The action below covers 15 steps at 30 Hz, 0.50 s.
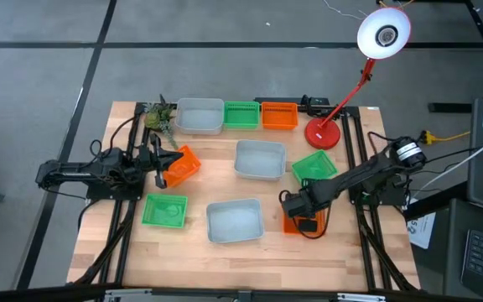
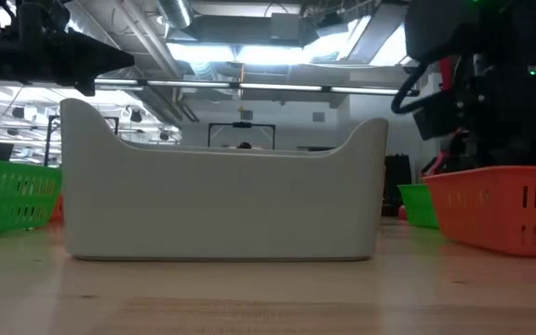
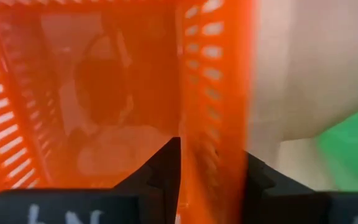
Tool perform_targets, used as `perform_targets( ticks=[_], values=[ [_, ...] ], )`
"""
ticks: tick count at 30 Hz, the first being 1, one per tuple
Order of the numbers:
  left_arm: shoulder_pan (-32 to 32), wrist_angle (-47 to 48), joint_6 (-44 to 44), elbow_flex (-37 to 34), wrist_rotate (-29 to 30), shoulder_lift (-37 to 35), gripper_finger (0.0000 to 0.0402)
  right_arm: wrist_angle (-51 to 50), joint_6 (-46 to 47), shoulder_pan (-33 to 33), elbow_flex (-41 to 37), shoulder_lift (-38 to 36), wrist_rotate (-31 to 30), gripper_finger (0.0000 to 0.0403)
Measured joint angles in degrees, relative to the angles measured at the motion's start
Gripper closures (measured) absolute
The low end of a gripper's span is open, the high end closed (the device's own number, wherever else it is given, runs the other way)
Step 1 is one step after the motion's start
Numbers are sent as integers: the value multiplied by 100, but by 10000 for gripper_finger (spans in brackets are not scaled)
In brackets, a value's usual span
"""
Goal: Stack baskets by color
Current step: Stack the bottom right orange bin on top of the top orange bin
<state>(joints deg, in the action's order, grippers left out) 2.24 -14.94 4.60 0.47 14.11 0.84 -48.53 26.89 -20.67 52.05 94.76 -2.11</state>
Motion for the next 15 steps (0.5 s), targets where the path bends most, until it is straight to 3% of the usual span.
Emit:
perform_targets(
  ticks=[3, 8, 15],
  values=[
    [-1, 0, 0, 0, 0, 0, 401, 1, 139, -1, 0, 105, 11, 316],
    [0, 0, 0, 0, 0, 0, 401, 65, 214, 0, 35, 137, 99, 391],
    [-1, -2, 4, 0, 0, 1, 401, -1176, 70, 4, 978, 59, 20, 401]
  ],
)
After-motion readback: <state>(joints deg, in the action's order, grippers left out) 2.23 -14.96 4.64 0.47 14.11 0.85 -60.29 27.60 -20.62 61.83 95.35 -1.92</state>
